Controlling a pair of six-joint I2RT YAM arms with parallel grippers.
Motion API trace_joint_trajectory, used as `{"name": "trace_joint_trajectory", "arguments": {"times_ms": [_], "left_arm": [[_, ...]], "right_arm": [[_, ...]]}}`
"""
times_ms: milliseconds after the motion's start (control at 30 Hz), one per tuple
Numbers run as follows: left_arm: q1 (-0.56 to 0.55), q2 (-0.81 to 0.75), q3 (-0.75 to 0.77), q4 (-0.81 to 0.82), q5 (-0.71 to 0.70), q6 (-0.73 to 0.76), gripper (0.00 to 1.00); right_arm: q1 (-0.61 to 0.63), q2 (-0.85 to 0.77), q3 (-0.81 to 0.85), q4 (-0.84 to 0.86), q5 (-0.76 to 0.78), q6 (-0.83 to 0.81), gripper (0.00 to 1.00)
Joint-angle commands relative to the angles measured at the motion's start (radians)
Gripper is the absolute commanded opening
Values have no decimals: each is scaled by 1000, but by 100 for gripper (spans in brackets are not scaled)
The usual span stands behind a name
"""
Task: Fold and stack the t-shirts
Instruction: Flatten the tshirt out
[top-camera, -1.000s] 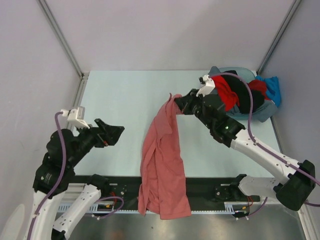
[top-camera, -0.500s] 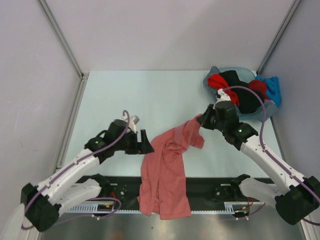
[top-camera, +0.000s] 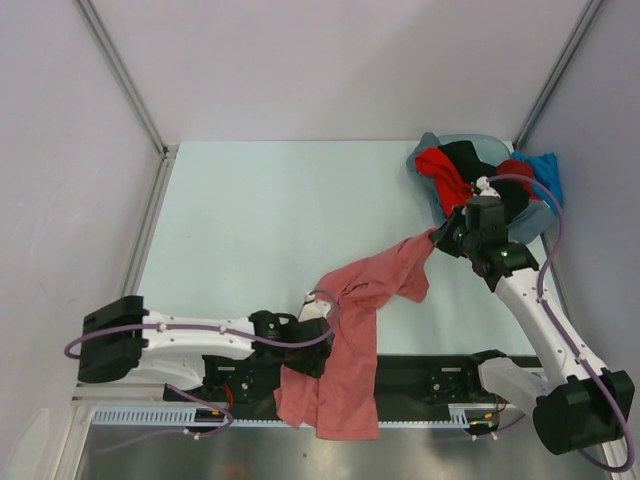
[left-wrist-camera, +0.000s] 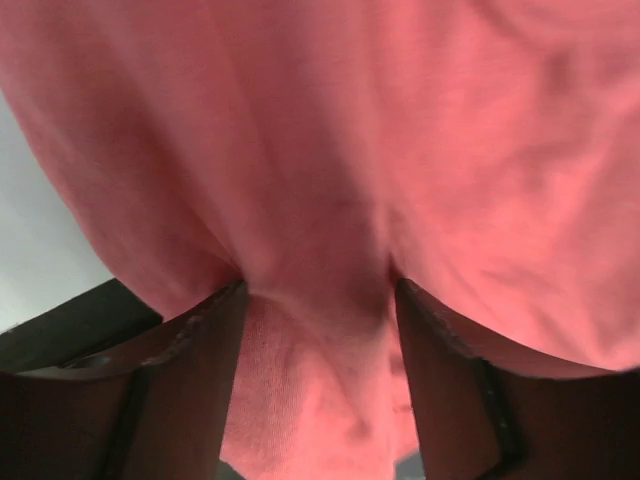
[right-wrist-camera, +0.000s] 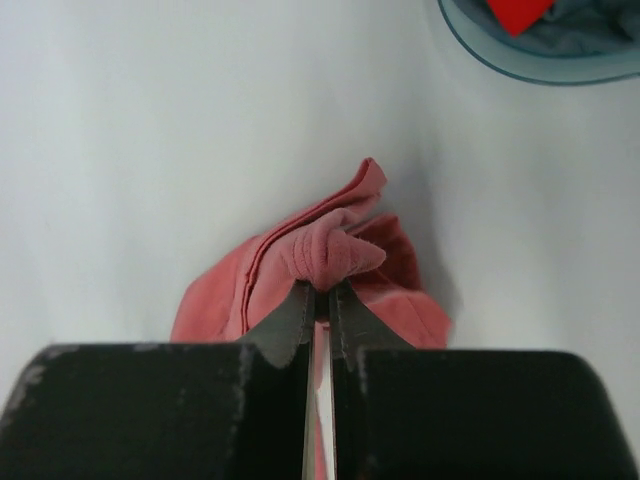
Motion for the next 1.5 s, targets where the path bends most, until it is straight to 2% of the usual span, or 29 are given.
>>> {"name": "trace_joint_trajectory", "arguments": {"times_ms": [0,33,67,100,200,267,333,367,467,500,600,667,700,800,1000,1167,1200,1267,1400,1467], "left_arm": [[-23,90,20,-28,-90,-97,66],[-23,111,30,-33,-96,-91,62],[-23,146,52,-42,-104,-89,46],[-25,157,65,-57,-119,-94,39],[-22,125,115,-174,-220,-112,29],[-6,89,166,-313,-323,-144,23],[47,9,203,-411,-368,-141,11],[75,-28,212,-429,-388,-126,9],[217,-175,250,-458,-409,-22,6],[297,-241,266,-458,-414,53,6],[403,-304,367,-458,-443,223,0],[491,-318,471,-464,-455,309,0],[529,-313,506,-466,-468,384,0],[558,-303,625,-484,-520,483,0],[652,-284,783,-467,-678,619,2],[732,-261,910,-368,-730,705,4],[748,-249,918,-313,-727,739,4],[770,-231,901,-257,-710,777,6],[894,-119,823,-203,-592,773,6],[949,-12,784,-197,-543,750,3]], "right_arm": [[-9,5,28,-6,26,-35,5],[-9,6,25,-3,17,-36,5],[-9,5,28,-4,15,-39,5],[-11,5,30,-7,15,-46,5],[-11,-7,33,-29,30,-72,6],[-11,-23,34,-44,56,-84,6],[-12,-27,30,-55,76,-101,5],[-12,-30,27,-60,80,-104,5],[-14,-35,30,-67,84,-110,3],[-14,-41,31,-67,77,-110,2],[-14,-64,41,-64,64,-110,1],[-14,-81,53,-55,61,-112,0],[-14,-90,59,-56,58,-112,0],[-15,-133,83,-69,67,-113,0],[-14,-300,82,-55,76,-153,0],[-14,-449,-27,120,28,-136,0],[-12,-460,-69,179,11,-135,0],[-14,-465,-94,189,9,-107,0],[-14,-443,-151,68,76,-23,0],[-14,-442,-203,34,95,43,3]]}}
